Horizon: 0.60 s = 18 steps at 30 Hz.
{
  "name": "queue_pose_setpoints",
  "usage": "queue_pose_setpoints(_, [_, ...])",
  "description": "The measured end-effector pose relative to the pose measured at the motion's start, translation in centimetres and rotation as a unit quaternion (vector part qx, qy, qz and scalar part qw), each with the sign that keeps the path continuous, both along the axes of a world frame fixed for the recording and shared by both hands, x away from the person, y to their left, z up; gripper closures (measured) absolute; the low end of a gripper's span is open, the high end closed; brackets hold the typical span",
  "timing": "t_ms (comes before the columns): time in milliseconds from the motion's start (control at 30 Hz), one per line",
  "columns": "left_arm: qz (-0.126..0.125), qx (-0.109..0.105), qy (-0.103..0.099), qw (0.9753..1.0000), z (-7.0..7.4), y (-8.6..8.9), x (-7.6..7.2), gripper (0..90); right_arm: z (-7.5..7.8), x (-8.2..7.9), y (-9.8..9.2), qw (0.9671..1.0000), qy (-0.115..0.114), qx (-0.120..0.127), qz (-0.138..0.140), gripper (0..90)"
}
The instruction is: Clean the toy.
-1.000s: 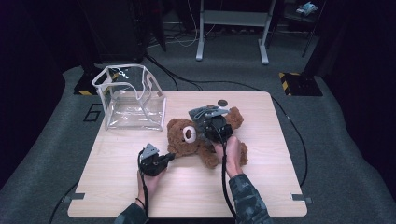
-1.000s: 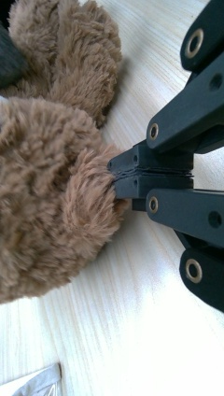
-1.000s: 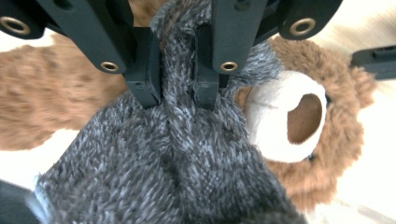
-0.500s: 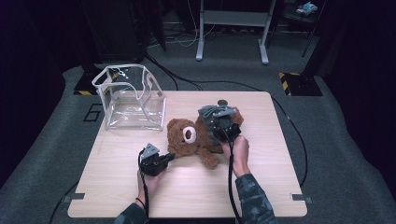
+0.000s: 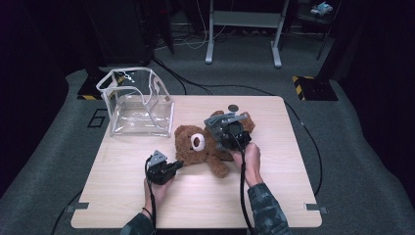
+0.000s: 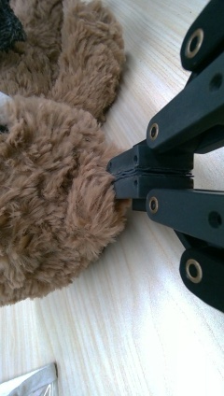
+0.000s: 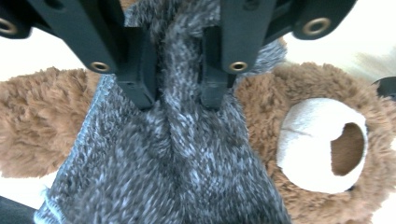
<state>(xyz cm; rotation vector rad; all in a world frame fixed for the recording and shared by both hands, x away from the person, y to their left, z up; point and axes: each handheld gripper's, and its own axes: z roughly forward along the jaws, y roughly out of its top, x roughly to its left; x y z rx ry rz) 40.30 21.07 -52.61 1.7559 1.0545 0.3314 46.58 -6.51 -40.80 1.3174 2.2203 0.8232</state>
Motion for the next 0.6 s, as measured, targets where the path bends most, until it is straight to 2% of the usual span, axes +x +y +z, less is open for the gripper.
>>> queue_pose_setpoints(67, [-0.001, 0.001, 0.0, 1.0, 0.0, 0.0, 0.0, 88.7, 0.0, -0.2, -0.3, 1.0, -0.007, 0.002, -0.004, 57.7])
queue_pose_setpoints(167, [0.0, 0.001, 0.0, 1.0, 0.0, 0.0, 0.0, 88.7, 0.5, -0.5, -0.6, 0.9995, -0.027, -0.007, -0.017, 37.7])
queue_pose_setpoints(200, [0.0, 0.001, 0.0, 1.0, 0.0, 0.0, 0.0, 88.6, 0.5, -0.4, -0.5, 0.9992, -0.034, -0.006, -0.018, 33.5])
queue_pose_setpoints(233, [-0.001, 0.002, 0.001, 1.0, 0.0, 0.0, 0.0, 88.6, 0.6, -0.3, -0.5, 0.9994, -0.028, -0.002, -0.018, 30.5])
queue_pose_setpoints(267, [-0.001, 0.001, 0.001, 1.0, 0.0, 0.0, 0.0, 88.6, 0.5, 0.0, -0.3, 0.9994, -0.031, 0.005, -0.014, 28.4])
queue_pose_setpoints(333, [0.0, 0.001, 0.002, 1.0, 0.0, 0.0, 0.0, 88.6, 0.0, 0.8, 0.1, 0.9996, -0.014, 0.019, -0.014, 30.5])
queue_pose_setpoints(400, [0.001, 0.0, 0.002, 1.0, 0.0, 0.0, 0.0, 88.5, -0.8, 1.4, 0.4, 0.9996, -0.008, 0.026, -0.007, 45.5])
queue_pose_setpoints(467, [0.001, 0.0, 0.002, 1.0, 0.0, 0.0, 0.1, 88.4, -1.2, 1.3, 0.5, 0.9994, -0.016, 0.032, -0.004, 60.4])
queue_pose_setpoints(500, [0.001, 0.0, 0.003, 1.0, 0.0, 0.0, 0.1, 88.5, -1.2, 1.2, 0.3, 0.9991, -0.024, 0.036, -0.001, 64.9])
queue_pose_setpoints(600, [0.0, 0.002, 0.003, 1.0, 0.0, 0.0, 0.1, 88.5, -0.8, 0.9, -0.3, 0.9987, -0.026, 0.043, 0.001, 70.9])
